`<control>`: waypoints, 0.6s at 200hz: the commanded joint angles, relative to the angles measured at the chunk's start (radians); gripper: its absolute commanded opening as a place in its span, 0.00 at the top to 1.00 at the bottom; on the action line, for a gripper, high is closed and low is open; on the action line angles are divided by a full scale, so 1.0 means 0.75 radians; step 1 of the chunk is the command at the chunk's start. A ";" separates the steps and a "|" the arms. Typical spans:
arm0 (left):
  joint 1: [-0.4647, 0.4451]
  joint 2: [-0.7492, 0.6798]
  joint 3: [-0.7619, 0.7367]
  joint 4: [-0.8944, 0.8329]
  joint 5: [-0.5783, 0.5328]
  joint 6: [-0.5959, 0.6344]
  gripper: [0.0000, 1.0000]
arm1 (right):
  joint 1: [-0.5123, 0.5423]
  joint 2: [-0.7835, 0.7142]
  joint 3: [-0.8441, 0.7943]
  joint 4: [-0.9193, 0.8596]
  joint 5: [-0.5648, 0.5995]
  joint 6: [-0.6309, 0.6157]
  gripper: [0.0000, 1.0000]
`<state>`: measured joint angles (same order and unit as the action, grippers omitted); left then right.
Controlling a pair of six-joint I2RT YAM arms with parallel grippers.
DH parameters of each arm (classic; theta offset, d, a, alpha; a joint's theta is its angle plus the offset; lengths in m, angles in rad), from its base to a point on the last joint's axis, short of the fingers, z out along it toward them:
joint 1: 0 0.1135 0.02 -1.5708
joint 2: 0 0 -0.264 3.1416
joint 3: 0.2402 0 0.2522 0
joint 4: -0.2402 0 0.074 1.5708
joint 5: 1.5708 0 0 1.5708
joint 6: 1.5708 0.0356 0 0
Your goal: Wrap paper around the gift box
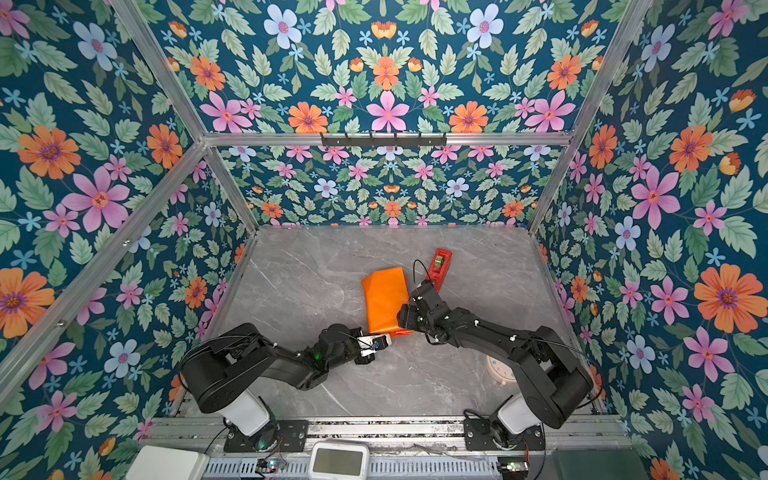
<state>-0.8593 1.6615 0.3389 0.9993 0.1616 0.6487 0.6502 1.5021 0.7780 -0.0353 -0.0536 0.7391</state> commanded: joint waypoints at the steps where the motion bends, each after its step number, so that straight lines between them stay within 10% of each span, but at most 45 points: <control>1: -0.002 0.008 0.000 0.159 -0.017 -0.120 1.00 | 0.002 -0.001 -0.024 -0.088 -0.056 -0.006 0.24; 120: -0.012 -0.023 0.032 0.036 0.006 -0.239 1.00 | 0.033 -0.065 -0.049 -0.067 -0.152 0.025 0.27</control>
<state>-0.8680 1.6505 0.3614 0.9684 0.1513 0.4786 0.6716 1.4635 0.7444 -0.0284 -0.1326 0.7544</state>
